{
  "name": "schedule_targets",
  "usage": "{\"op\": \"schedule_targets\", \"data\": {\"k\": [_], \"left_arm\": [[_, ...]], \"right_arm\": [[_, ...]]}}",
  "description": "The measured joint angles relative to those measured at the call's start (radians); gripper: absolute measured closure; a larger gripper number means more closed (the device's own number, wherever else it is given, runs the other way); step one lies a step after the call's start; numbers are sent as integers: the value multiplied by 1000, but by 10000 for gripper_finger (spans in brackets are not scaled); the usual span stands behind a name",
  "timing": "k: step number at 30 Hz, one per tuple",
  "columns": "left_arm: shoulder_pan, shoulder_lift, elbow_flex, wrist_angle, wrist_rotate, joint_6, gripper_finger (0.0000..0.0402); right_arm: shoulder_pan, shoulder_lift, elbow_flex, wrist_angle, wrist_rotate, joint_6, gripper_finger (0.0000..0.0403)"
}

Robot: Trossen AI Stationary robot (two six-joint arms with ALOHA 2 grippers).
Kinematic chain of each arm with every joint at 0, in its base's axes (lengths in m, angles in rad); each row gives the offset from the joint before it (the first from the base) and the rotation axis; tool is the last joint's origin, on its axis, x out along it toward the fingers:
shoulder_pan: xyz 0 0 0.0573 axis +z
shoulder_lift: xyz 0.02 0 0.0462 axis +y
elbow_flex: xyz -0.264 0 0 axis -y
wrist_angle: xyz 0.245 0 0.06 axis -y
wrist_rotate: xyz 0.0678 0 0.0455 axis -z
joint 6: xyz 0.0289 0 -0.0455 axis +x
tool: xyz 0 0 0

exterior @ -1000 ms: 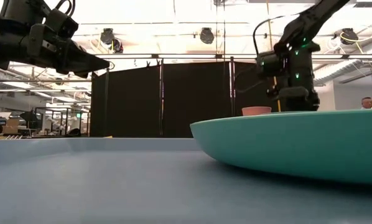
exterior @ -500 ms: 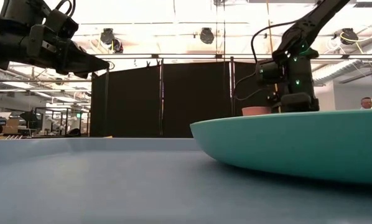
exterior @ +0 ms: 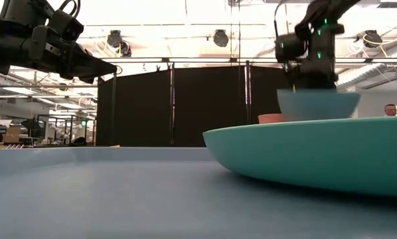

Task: Set up tray
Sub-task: Stack the blue bowl on top of the green plate on the blue tray

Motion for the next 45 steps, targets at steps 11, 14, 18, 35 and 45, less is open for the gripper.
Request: {"op": "schedule_targets", "data": {"k": [11,14,18,35,45], "left_arm": [[0,0,0,3,0,-4,376],[0,0,0,3,0,-5,376],[0,0,0,4,-6,-13,376],[0,0,0,4,-35,-61,376],[0,0,0,4,-34,-61,376]], "right_arm": [[370,-5,224,-37,-54,42,400],[493,50,244,15,-56,106,400],[619,142,248,68,-55,199,400],[863,415,248,223,-57,239,400],[888,424,248,287,-109,294,400]]}}
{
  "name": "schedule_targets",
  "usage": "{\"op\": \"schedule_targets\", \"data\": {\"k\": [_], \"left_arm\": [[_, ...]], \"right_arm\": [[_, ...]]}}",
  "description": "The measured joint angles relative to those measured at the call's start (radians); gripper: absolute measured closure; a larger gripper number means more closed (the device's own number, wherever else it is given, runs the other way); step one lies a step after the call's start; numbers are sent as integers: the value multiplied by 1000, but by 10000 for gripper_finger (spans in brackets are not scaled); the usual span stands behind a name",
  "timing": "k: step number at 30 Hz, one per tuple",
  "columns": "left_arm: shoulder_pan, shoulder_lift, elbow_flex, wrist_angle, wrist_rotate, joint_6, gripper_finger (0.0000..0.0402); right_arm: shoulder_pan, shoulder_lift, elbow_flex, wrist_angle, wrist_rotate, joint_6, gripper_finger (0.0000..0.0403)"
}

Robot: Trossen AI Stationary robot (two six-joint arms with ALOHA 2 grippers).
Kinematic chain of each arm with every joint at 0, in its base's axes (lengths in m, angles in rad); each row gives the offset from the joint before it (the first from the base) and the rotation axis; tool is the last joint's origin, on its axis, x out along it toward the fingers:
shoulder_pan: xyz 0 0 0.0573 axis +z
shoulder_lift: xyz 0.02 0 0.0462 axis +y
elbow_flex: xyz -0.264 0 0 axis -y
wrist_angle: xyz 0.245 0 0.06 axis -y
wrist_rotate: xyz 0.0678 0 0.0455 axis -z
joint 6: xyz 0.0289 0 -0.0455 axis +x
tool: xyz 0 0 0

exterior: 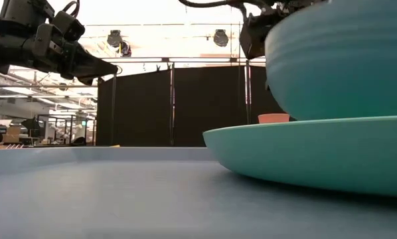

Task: Set up tray
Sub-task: Stack the blue bowl on top of the green plate on the blue tray

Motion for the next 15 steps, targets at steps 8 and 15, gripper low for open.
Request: {"op": "schedule_targets", "data": {"k": [8,15], "left_arm": [[0,0,0,0,0,0,376],[0,0,0,0,0,-6,376]], "right_arm": [[34,0,-25,61,4,51,400],[32,0,-79,82,32,77,400]]}}
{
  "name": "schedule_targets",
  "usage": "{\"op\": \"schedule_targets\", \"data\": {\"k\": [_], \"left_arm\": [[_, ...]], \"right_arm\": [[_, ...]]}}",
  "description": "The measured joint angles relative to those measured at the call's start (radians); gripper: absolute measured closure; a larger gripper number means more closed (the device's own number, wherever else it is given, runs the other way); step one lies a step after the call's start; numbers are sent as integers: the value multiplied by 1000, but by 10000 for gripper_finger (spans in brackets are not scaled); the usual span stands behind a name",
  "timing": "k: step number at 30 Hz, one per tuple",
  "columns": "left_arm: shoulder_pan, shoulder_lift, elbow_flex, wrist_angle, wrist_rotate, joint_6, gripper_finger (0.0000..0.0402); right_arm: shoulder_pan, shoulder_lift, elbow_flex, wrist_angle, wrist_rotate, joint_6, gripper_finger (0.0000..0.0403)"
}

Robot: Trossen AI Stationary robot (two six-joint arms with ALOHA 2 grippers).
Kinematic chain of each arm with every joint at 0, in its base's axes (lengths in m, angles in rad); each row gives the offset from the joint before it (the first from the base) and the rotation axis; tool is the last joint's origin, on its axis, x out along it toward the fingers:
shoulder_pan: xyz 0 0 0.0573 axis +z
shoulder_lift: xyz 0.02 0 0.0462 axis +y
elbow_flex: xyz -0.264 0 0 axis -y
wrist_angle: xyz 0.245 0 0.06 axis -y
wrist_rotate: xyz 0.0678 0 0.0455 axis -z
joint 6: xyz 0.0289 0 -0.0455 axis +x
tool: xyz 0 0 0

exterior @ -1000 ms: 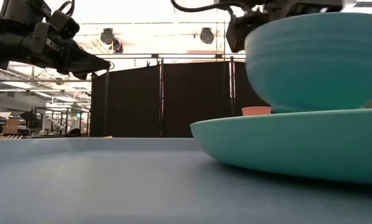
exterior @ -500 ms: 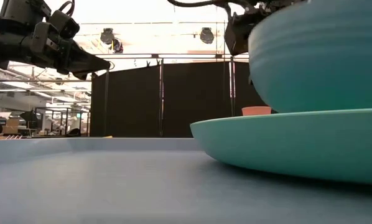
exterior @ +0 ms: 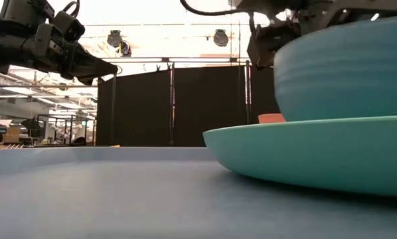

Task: Set up tray
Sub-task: Stack the blue bowl on top of the green plate on the blue tray

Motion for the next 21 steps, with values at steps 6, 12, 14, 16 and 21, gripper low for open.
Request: {"op": "schedule_targets", "data": {"k": [6,12,14,16,21], "left_arm": [[0,0,0,0,0,-6,376],[0,0,0,0,0,-9,376],[0,0,0,0,0,-16,376],[0,0,0,1,0,-23,376],[0,0,0,1,0,-35,376]], "right_arm": [[0,0,-22,17,-2,14,400],[-1,-2,-41,41,-8,29,401],[-5,-2,-41,40,0,28,397],[-10,-2,-41,39,12,32,386],[-29,0,-43,37,28,30,362]]}}
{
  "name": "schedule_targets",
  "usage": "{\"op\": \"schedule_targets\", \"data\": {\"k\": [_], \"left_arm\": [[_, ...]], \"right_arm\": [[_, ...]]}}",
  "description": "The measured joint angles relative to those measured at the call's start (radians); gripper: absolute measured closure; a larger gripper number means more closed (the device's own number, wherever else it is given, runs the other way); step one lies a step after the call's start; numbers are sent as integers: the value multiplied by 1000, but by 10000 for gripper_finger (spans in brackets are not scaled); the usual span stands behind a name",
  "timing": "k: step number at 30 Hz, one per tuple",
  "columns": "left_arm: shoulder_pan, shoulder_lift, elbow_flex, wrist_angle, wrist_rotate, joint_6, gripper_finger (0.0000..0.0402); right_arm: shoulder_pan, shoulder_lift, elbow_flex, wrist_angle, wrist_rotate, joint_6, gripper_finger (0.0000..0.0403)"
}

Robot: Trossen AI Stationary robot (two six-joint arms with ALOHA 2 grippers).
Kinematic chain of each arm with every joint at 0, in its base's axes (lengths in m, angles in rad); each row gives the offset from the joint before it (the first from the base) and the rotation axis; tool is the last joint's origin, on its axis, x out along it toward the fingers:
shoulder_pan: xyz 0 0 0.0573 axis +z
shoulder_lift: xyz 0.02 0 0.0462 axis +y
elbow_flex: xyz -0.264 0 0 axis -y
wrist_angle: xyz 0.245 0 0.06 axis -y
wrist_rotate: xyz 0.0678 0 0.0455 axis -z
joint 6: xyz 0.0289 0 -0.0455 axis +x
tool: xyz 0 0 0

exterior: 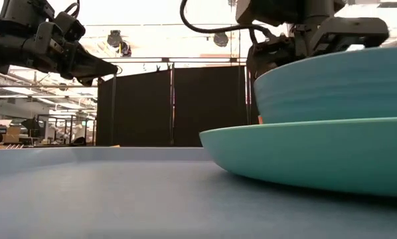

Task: Set up tray
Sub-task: Stack the blue bowl on top of the green plate on the blue tray, then put the pink cup to the top left of the green plate on the blue tray

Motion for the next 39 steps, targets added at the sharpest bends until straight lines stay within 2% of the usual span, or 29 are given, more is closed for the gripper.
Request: {"op": "schedule_targets", "data": {"k": [4,11,24,29,33,36,39], "left_arm": [[0,0,0,0,0,-7,376],[0,0,0,0,0,-25,376],[0,0,0,0,1,-32,376],[-2,0,0,0,3,-36,376],[-1,0,0,0,2,-52,376],[-1,0,0,0,1,-57,376],[-1,0,0,0,1,-57,376]], "right_arm": [[-12,0,0,1,-7,2,359],[-12,0,0,29,-84,12,341],[-38,-55,1,-7,-82,14,294],[-81,-166,1,-49,-41,-1,291],[-104,-315,-1,-70,129,-142,291],[-99,-468,-57,23,198,-275,300],[-98,-636,-167,162,227,-294,335]]}}
